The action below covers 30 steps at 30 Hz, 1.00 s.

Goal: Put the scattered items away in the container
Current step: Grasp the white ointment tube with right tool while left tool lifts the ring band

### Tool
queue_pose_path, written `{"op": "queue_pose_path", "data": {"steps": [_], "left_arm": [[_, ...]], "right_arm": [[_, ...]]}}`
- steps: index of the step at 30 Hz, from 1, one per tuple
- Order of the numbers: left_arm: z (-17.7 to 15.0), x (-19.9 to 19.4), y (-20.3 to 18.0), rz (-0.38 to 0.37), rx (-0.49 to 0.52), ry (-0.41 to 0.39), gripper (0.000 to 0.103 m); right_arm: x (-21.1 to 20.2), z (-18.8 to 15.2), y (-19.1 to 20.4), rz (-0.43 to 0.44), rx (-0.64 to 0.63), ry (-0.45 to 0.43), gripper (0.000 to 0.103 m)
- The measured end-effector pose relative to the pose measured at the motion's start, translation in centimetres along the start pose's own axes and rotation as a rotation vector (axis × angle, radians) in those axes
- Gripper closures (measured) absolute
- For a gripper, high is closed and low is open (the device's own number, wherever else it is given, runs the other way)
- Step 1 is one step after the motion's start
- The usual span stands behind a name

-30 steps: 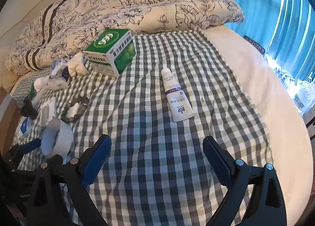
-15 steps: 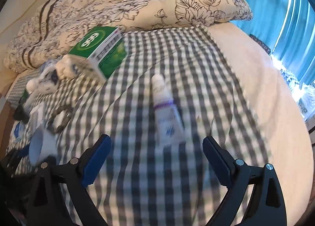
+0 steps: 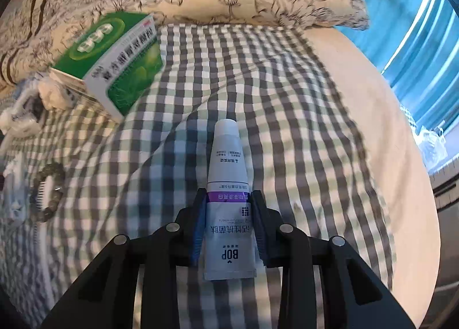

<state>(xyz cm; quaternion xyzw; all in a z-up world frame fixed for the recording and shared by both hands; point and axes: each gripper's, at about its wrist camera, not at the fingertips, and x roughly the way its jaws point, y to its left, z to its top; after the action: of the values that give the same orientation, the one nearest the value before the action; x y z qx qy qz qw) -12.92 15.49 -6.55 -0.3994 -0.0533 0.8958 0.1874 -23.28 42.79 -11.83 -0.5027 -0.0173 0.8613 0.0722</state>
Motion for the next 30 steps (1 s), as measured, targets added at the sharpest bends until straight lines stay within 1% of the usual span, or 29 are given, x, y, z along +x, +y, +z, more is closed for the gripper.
{"op": "queue_pose_path", "data": {"steps": [2, 5, 7, 8, 9, 10, 13, 15, 16, 17, 18, 20, 21, 22, 23, 24, 25, 26, 27, 29, 30], "left_arm": [[0.3, -1.3, 0.2, 0.007, 0.008, -0.017, 0.019], [0.8, -3.1, 0.3, 0.061, 0.044, -0.046, 0.019], [1.0, -4.3, 0.3, 0.118, 0.062, -0.062, 0.019], [1.1, -4.8, 0.4, 0.161, 0.069, -0.059, 0.019], [1.1, -5.2, 0.5, 0.202, 0.074, -0.051, 0.019], [1.1, -5.7, 0.8, 0.226, 0.073, -0.049, 0.019], [0.4, -7.5, 2.3, 0.263, 0.044, -0.047, 0.019], [-0.2, -8.7, 3.5, 0.277, 0.022, -0.045, 0.019], [-0.6, -9.2, 4.0, 0.281, 0.014, -0.047, 0.019], [-1.0, -10.0, 4.8, 0.29, 0.001, -0.049, 0.019], [-1.4, -10.7, 5.5, 0.295, -0.007, -0.05, 0.019], [-2.3, -12.4, 6.7, 0.303, -0.019, -0.058, 0.019], [-2.6, -13.0, 7.3, 0.309, -0.021, -0.06, 0.019], [-2.8, -13.7, 7.8, 0.315, -0.027, -0.064, 0.019], [-3.2, -14.5, 8.5, 0.316, -0.041, -0.07, 0.019], [-3.5, -15.1, 8.9, 0.308, -0.051, -0.073, 0.019], [-3.8, -15.6, 9.2, 0.302, -0.057, -0.077, 0.019], [-4.1, -16.2, 9.5, 0.299, -0.058, -0.084, 0.019], [-4.2, -16.6, 9.6, 0.297, -0.054, -0.089, 0.019], [-4.5, -17.3, 9.7, 0.297, -0.045, -0.1, 0.019], [-4.6, -17.5, 9.6, 0.295, -0.042, -0.103, 0.019]], "right_arm": [[-2.7, -1.0, 0.5, 0.008, 0.0, -0.052, 0.074], [-6.6, -2.3, 1.4, 0.032, -0.008, -0.109, 0.074], [-9.3, -3.2, 2.3, 0.076, -0.012, -0.135, 0.074], [-10.5, -3.6, 2.7, 0.096, -0.009, -0.142, 0.074], [-11.7, -4.1, 3.3, 0.126, -0.005, -0.143, 0.076], [-12.7, -4.6, 3.8, 0.15, 0.0, -0.146, 0.084], [-15.2, -6.8, 6.2, 0.222, 0.006, -0.134, 0.085], [-16.2, -8.0, 8.2, 0.246, -0.008, -0.121, 0.085], [-16.4, -8.4, 9.0, 0.25, -0.017, -0.117, 0.088], [-16.6, -8.9, 10.0, 0.258, -0.024, -0.106, 0.093], [-16.7, -9.4, 10.6, 0.271, -0.026, -0.095, 0.103], [-17.2, -10.0, 11.8, 0.304, -0.029, -0.081, 0.103], [-17.6, -10.3, 12.2, 0.3, -0.032, -0.081, 0.103], [-17.8, -10.6, 12.6, 0.278, -0.03, -0.082, 0.103], [-17.7, -10.8, 12.7, 0.269, -0.018, -0.074, 0.102], [-17.0, -10.9, 12.6, 0.282, 0.012, -0.041, 0.09], [-16.0, -11.1, 12.2, 0.3, 0.063, -0.003, 0.061], [-14.8, -11.5, 11.7, 0.303, 0.118, 0.029, 0.047], [-14.0, -11.9, 11.2, 0.301, 0.158, 0.048, 0.04], [-11.6, -12.4, 10.8, 0.309, 0.217, 0.111, 0.041], [-10.7, -12.4, 10.7, 0.329, 0.246, 0.133, 0.045]]}}
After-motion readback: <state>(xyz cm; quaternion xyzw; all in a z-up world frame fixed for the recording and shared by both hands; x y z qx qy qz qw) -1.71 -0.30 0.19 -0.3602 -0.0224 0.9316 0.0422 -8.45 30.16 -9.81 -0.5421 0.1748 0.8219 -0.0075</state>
